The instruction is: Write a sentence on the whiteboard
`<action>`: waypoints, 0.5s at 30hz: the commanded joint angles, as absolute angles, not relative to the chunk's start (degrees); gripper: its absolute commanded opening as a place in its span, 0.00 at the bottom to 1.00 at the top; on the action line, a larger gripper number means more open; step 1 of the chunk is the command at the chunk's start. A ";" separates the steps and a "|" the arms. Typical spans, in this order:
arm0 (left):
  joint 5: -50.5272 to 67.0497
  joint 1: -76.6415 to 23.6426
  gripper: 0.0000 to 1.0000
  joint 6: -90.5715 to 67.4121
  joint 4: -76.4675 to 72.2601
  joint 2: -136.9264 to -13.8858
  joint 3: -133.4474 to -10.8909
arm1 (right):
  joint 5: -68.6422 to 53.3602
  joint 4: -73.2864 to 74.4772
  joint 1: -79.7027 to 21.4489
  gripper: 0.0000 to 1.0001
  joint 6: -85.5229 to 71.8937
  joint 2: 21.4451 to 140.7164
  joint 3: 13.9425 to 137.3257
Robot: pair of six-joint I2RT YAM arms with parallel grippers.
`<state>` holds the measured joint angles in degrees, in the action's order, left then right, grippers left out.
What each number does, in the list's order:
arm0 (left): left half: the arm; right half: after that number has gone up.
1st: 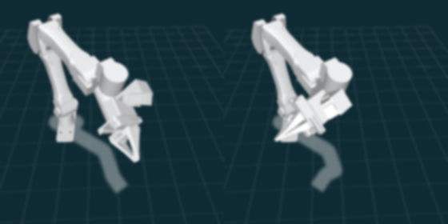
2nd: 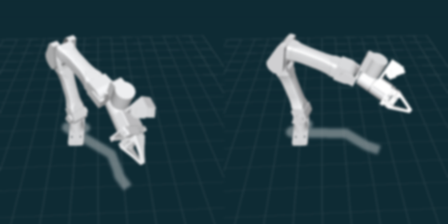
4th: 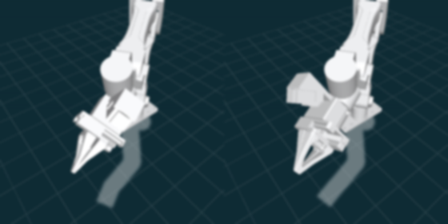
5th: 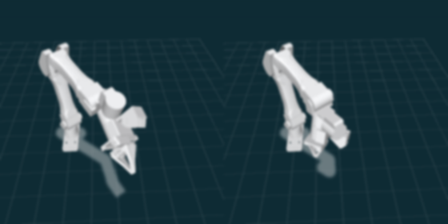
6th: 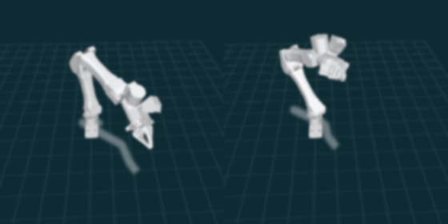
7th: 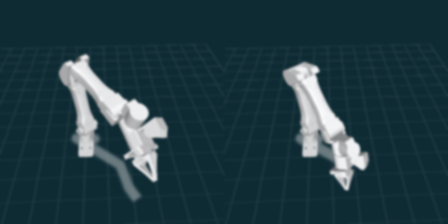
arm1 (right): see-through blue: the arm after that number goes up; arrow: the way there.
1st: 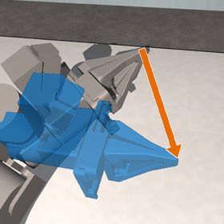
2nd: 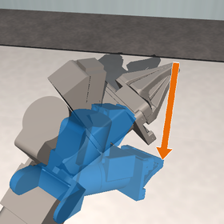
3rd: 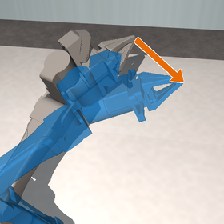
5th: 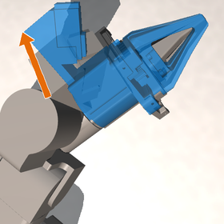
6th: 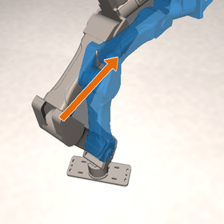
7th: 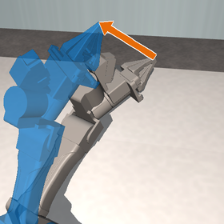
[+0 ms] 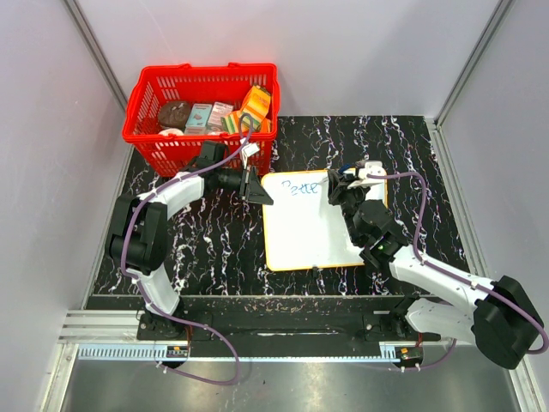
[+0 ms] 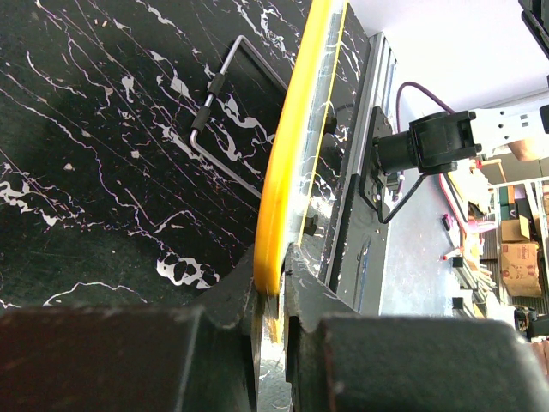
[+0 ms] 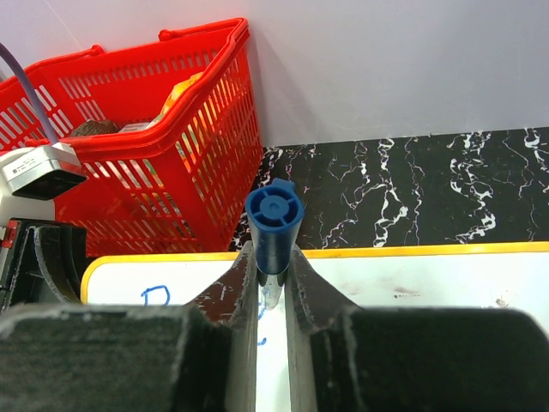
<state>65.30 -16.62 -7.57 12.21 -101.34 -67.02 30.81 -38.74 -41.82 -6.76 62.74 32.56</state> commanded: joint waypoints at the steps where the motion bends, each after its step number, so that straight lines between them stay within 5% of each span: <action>1: 58.18 -17.05 0.00 -2.02 8.88 -101.69 -69.17 | 31.38 -39.29 -41.04 0.00 -8.08 61.61 31.91; 15: 58.01 -16.96 0.00 -2.02 8.96 -101.95 -69.08 | 30.76 -37.18 -41.04 0.00 -10.55 58.80 29.18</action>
